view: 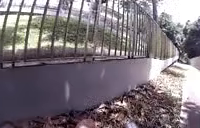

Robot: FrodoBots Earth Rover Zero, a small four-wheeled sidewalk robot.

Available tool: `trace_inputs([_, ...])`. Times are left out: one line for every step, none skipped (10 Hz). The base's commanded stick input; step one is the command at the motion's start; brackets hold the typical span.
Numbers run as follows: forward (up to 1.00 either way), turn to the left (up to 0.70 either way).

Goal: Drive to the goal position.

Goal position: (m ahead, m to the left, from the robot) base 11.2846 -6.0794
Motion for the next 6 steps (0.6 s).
trace_inputs([0.00, -0.70])
trace_inputs([0.00, -0.70])
trace_inputs([0.00, -0.70])
trace_inputs([0.00, -0.70])
trace_inputs([0.00, -0.70])
trace_inputs([0.00, -0.70])
